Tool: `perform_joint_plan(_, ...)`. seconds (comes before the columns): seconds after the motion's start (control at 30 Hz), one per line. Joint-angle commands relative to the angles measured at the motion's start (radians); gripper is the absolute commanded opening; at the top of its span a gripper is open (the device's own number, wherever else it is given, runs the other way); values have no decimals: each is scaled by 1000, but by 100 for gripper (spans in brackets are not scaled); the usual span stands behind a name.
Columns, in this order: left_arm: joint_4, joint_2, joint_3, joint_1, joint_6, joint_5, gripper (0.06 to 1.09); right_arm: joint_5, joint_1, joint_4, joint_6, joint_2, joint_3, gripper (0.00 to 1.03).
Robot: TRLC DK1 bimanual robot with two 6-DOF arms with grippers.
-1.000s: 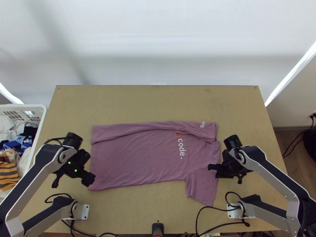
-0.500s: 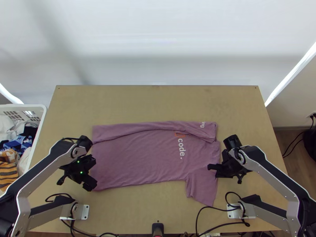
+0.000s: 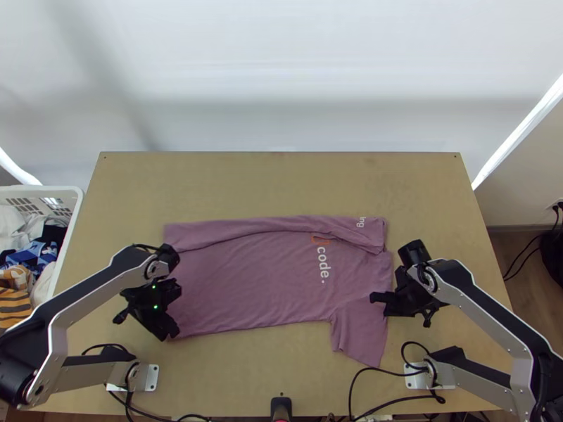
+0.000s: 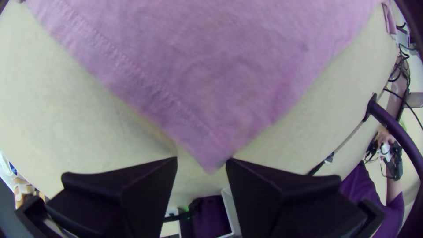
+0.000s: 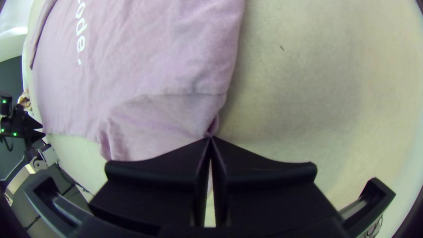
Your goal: Fold the t-shirt
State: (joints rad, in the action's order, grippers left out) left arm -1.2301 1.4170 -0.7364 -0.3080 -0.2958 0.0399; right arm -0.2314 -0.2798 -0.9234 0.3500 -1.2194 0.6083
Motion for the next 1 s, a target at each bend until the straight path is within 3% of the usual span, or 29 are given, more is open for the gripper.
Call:
perform_joint_plan(0.0,15,53,17,-23,4,-3,60,10,-15,12,-16,-23,-12,3)
perform_joint_plan(0.03,17,54,19,-25,4,-3,50,10,-16,12,-16,-23,-8,3)
perform_joint_plan(0.1,38,39,14,-33,4,-5,13,12,-13,12,-17,-23,-2,3)
perform_joint_plan(0.13,50,30,12,-31,4,-5,10,15,-9,12,-23,-19,-4,3)
perform_joint_plan(0.37,37,-26,2,70,-60,-5,10,43,119,3,-89,-5,-8,3)
perform_joint_plan(0.5,34,-46,6,125,-92,-6,10,64,125,5,-91,-14,4,3)
perform_joint_plan(0.7,11,-72,-23,164,-108,-3,10,78,105,-32,-83,-17,53,3)
perform_joint_plan(0.97,0,-136,-208,141,-6,57,10,78,1,-134,-28,69,232,3)
